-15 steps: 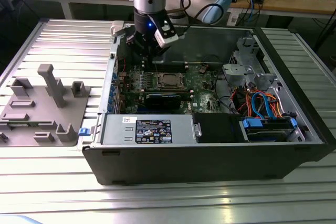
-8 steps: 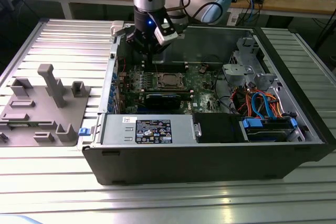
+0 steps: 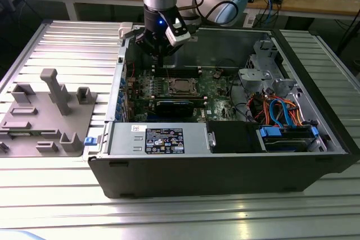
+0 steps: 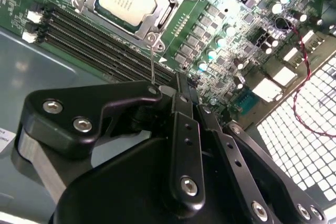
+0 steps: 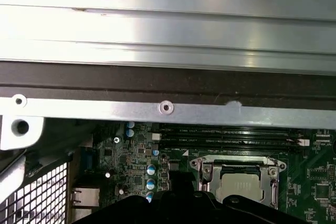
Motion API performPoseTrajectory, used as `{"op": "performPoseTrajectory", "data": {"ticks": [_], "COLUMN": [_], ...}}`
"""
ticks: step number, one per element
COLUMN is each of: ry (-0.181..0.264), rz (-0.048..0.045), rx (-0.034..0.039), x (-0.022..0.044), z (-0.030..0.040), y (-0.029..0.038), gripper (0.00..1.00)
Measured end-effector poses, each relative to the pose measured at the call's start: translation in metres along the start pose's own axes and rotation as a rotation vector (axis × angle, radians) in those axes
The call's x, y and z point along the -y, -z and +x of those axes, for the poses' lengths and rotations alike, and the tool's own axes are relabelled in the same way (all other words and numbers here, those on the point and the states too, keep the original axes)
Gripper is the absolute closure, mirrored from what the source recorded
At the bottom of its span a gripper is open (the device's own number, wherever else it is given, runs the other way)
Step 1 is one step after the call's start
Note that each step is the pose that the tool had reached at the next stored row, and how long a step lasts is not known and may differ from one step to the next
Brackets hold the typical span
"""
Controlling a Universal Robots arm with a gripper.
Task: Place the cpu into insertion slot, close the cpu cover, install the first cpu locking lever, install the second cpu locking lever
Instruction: 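Install the first cpu locking lever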
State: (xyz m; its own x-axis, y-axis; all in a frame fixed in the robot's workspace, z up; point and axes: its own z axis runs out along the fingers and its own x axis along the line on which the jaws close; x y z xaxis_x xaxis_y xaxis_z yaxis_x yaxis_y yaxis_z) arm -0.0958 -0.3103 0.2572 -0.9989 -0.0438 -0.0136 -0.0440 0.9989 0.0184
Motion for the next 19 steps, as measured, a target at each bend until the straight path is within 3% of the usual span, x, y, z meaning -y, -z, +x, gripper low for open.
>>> {"op": "performPoseTrajectory", "data": {"ticks": [14,15,16,17,19], "ry": [0.000,0.000,0.000,0.000,0.000], "rz": [0.0000,0.0000,0.0000,0.0000,0.0000], "rx": [0.0000,0.0000,0.0000,0.0000,0.0000], "x": [0.0003,0.0004,0.0006,0.0008,0.0008], "z": [-0.0144,-0.0161,-0.0240,-0.0268,-0.0283], "y": [-0.0002,-0.0002,-0.0003,-0.0004,-0.0004], "gripper": [0.89,0.89,0.89,0.89,0.89]}}
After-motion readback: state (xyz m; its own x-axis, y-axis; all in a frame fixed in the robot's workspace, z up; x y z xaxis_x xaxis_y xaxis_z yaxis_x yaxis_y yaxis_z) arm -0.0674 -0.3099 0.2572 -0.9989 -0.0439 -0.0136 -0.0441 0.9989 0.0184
